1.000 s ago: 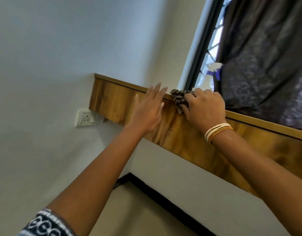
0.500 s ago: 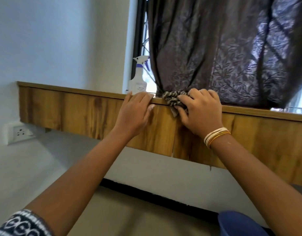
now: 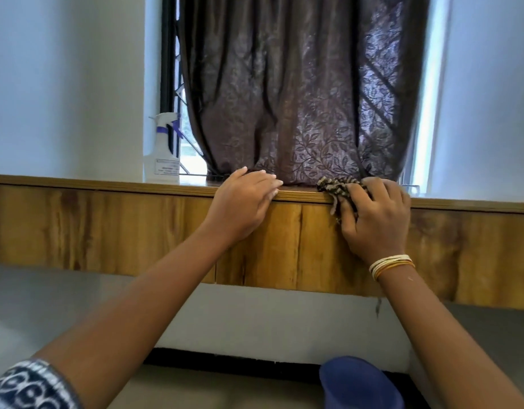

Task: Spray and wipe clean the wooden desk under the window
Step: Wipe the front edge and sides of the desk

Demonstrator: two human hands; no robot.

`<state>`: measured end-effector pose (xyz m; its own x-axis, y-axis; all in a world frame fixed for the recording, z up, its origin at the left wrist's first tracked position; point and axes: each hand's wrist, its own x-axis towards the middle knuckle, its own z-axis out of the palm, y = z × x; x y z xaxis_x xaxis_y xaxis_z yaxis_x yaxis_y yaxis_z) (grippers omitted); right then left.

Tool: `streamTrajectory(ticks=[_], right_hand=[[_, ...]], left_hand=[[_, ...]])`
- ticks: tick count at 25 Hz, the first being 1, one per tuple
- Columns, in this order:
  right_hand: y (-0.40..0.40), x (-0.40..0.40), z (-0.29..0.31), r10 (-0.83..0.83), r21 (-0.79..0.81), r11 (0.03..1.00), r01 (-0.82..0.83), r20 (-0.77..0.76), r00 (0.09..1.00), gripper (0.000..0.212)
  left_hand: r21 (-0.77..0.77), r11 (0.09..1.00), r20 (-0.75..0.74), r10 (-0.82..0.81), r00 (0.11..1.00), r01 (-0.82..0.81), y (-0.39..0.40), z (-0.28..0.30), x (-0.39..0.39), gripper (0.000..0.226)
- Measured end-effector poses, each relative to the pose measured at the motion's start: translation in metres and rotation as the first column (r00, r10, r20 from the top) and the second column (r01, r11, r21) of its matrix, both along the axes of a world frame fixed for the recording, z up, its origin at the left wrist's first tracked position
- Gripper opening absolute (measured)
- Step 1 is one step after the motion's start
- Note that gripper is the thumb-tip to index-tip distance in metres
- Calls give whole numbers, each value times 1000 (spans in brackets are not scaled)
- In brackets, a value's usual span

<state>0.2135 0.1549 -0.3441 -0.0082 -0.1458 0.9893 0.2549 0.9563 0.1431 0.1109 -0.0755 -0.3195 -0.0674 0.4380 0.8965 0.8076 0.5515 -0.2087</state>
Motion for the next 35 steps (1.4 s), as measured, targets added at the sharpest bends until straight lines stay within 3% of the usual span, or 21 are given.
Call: streamTrajectory(ticks=[4,8,13,21,25,29,32,33,35], right_hand=[[36,16,-4,-20,-52,998,17,-46,999,27],[65,26,-8,-2,-91,996,-7,-97,995,28],[96,44,-8,2,-119,993,-20,-147,989,26],[199,96,-15,-128,-316,948,40,-263,956,25],[240,120,-15,-321,-644,763,55,-304,897,36],[247,128,-6,-380,-808,589,12,-264,886,49],[223,115,-9,-418,-922,363,-136,-292,860,53],[206,107,-12,-411,-932,331,-148,-284,866,51],[158,83,-19,-340,-916,391,-91,-236,910,46]], left_hand=[[-65,996,-34,-59,998,57,56,4,26,37],[-68,992,47,-102,994,105,102,8,51,32],[-193,974,95,-104,990,121,161,22,79,30],[-91,967,155,-221,963,237,179,19,76,43],[-37,975,120,-213,970,219,181,16,79,41],[-28,977,116,-208,971,213,182,17,83,32],[-19,979,120,-199,973,203,185,14,85,27],[-15,978,119,-203,972,206,186,13,85,27],[-26,979,108,-200,974,204,186,15,85,28]])
